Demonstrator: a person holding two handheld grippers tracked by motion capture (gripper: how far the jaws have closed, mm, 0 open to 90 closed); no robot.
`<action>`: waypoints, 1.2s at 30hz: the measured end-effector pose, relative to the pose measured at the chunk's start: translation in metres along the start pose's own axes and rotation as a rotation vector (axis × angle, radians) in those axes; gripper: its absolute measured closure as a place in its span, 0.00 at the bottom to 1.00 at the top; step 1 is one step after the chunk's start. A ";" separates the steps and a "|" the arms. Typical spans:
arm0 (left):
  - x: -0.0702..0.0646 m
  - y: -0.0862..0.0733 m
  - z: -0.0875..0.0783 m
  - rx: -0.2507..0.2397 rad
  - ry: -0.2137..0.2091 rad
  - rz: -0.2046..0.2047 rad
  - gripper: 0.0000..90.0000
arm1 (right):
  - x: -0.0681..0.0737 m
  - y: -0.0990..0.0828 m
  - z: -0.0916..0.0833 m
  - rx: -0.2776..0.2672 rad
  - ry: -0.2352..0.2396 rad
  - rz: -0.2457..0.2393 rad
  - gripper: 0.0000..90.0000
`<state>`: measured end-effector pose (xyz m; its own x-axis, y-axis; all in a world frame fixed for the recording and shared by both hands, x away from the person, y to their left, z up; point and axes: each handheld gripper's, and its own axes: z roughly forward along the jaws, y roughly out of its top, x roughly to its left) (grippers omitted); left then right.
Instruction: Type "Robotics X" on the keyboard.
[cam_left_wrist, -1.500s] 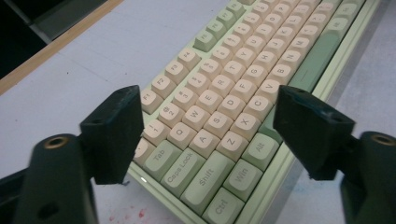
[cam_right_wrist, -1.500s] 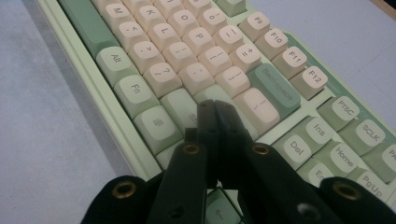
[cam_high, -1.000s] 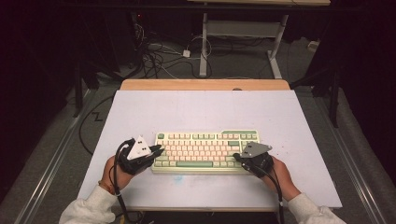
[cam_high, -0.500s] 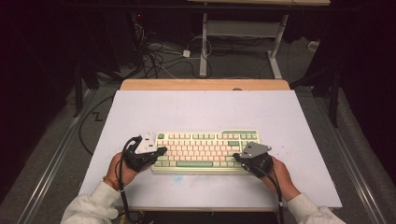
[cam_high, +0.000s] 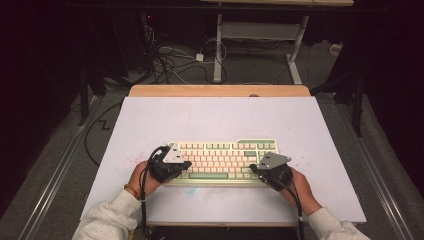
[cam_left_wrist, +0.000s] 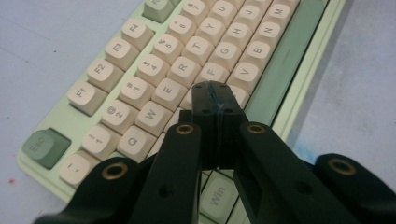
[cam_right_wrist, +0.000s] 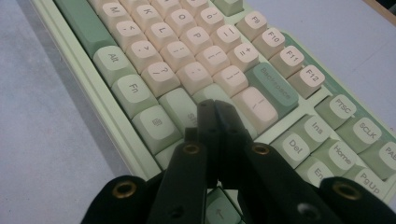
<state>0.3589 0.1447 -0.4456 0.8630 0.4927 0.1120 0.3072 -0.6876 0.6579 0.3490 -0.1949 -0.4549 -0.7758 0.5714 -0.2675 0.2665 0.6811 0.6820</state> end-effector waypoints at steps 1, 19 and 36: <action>-0.001 0.001 0.001 0.003 0.000 0.002 0.98 | 0.000 0.000 0.000 0.000 0.000 -0.001 1.00; -0.004 0.000 0.010 0.038 0.013 0.014 0.98 | 0.000 0.000 0.000 0.004 -0.004 -0.004 1.00; -0.004 0.004 -0.005 -0.072 0.103 0.016 0.97 | -0.003 0.003 -0.010 -0.049 -0.002 0.015 1.00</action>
<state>0.3546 0.1426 -0.4395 0.8208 0.5366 0.1959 0.2609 -0.6573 0.7071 0.3460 -0.1991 -0.4449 -0.7710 0.5823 -0.2579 0.2501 0.6492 0.7183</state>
